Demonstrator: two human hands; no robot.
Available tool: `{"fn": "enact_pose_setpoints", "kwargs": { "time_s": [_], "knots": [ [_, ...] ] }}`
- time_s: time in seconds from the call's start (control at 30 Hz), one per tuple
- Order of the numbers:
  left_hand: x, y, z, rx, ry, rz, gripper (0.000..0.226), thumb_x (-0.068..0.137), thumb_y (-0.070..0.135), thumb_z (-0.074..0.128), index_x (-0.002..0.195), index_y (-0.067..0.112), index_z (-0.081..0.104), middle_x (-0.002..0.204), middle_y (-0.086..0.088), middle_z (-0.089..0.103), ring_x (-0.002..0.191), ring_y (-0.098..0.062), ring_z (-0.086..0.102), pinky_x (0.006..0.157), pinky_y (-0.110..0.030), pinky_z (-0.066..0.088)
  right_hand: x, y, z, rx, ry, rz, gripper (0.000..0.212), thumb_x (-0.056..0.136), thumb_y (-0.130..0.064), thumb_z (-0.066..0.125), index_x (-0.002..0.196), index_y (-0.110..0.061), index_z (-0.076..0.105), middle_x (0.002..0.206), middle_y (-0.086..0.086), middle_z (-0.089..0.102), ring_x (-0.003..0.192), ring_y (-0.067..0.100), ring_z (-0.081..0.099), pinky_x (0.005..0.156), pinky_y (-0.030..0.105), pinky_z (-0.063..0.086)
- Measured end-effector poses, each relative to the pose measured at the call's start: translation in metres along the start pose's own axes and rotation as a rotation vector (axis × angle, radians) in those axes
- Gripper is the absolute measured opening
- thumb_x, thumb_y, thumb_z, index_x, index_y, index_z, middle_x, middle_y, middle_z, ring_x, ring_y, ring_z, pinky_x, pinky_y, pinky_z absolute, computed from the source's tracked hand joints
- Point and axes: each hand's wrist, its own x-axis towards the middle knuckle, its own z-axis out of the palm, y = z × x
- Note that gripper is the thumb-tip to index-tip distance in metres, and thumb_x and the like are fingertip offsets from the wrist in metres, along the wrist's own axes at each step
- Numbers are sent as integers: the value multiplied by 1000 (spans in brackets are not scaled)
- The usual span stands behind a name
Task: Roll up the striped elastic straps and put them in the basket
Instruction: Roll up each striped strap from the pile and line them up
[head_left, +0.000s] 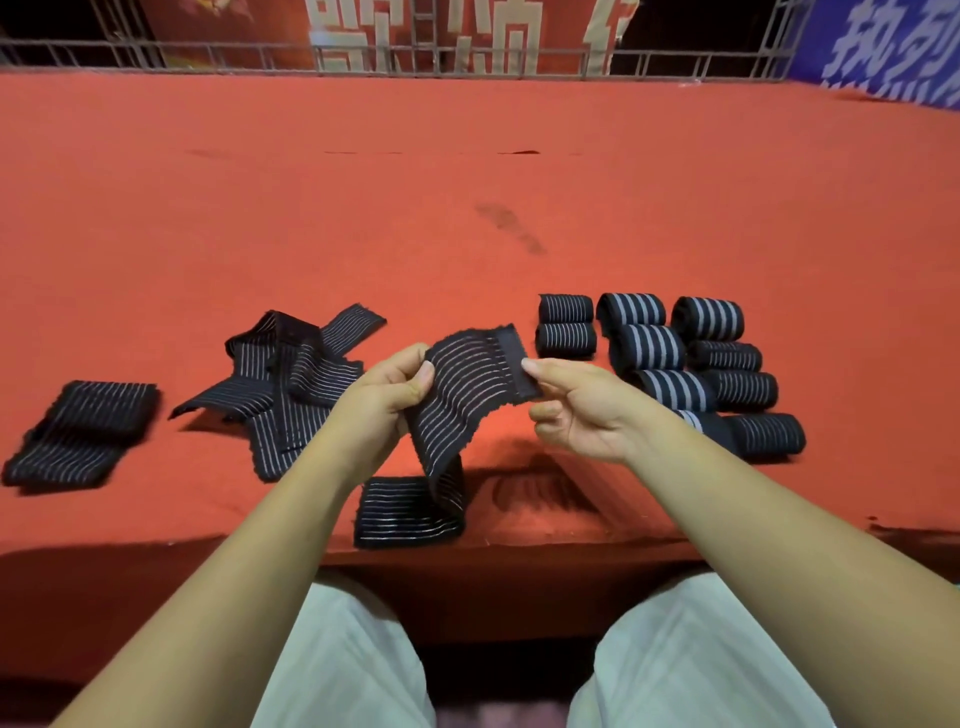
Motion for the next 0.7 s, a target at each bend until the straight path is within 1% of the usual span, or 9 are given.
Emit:
{"fn": "enact_pose_setpoints", "kwargs": {
  "time_s": [0.07, 0.13, 0.23, 0.3, 0.37, 0.47, 0.57, 0.63, 0.7],
  "knots": [
    [-3, -1, -5, 83, 23, -21, 23, 105, 22, 48, 106, 0, 55, 87, -14, 61, 75, -25, 60, 63, -30, 48, 3, -6, -1, 62, 11, -4, 13, 103, -10, 47, 98, -7, 58, 81, 5, 65, 47, 6, 50, 43, 16, 43],
    [-4, -2, -9, 150, 45, -34, 25, 105, 22, 46, 100, -1, 54, 83, -8, 62, 71, -17, 59, 58, -24, 44, 7, -12, -2, 76, 34, -9, 14, 101, -4, 49, 91, -7, 58, 75, 5, 65, 55, 9, 57, 50, 17, 50],
    [-3, -2, -11, 167, 52, -58, 19, 103, 23, 51, 93, 9, 59, 82, -2, 70, 70, -13, 64, 59, -21, 50, 14, -24, -5, 55, 106, -36, 15, 95, 2, 56, 84, -7, 58, 72, 4, 60, 58, 7, 59, 54, 15, 52],
    [-3, -2, -14, 124, 2, -116, 10, 97, 21, 61, 97, 11, 60, 88, -7, 74, 75, -18, 70, 64, -26, 57, 23, -34, -7, 34, 198, -54, 14, 95, 1, 59, 84, -7, 58, 75, 4, 58, 54, 5, 60, 51, 14, 51],
    [-5, -2, -17, 124, -60, -185, 23, 91, 16, 68, 112, 9, 61, 102, -12, 75, 88, -24, 73, 77, -33, 61, 31, -46, -8, 8, 300, -79, 14, 95, 1, 60, 83, -7, 57, 77, 5, 59, 50, 5, 63, 50, 15, 52],
    [-7, -5, -22, 194, -143, -240, 38, 88, 10, 71, 125, 10, 61, 116, -14, 72, 107, -30, 70, 95, -40, 56, 41, -66, -7, -14, 430, -186, 16, 95, 3, 59, 84, -7, 53, 74, 7, 66, 54, 12, 69, 55, 20, 58],
    [-9, -15, -32, 173, -191, -297, 54, 84, 19, 80, 132, 10, 56, 122, -28, 65, 115, -44, 63, 106, -55, 46, 54, -86, -11, -61, 550, -348, 20, 96, 3, 58, 85, -9, 48, 87, 10, 65, 71, 20, 70, 69, 28, 60],
    [-8, -23, -33, 188, -197, -291, 41, 88, 16, 76, 124, 11, 58, 119, -28, 66, 112, -42, 65, 104, -55, 46, 65, -95, -14, -140, 587, -448, 20, 96, 3, 59, 84, -10, 50, 90, 12, 63, 73, 21, 71, 70, 28, 61],
    [-6, -33, -29, 227, -154, -293, 31, 91, 7, 69, 118, 9, 53, 111, -19, 73, 102, -31, 70, 95, -49, 51, 77, -98, -13, -212, 583, -500, 20, 95, 3, 60, 83, -10, 52, 88, 12, 62, 75, 21, 71, 71, 29, 61]
  ]
}}
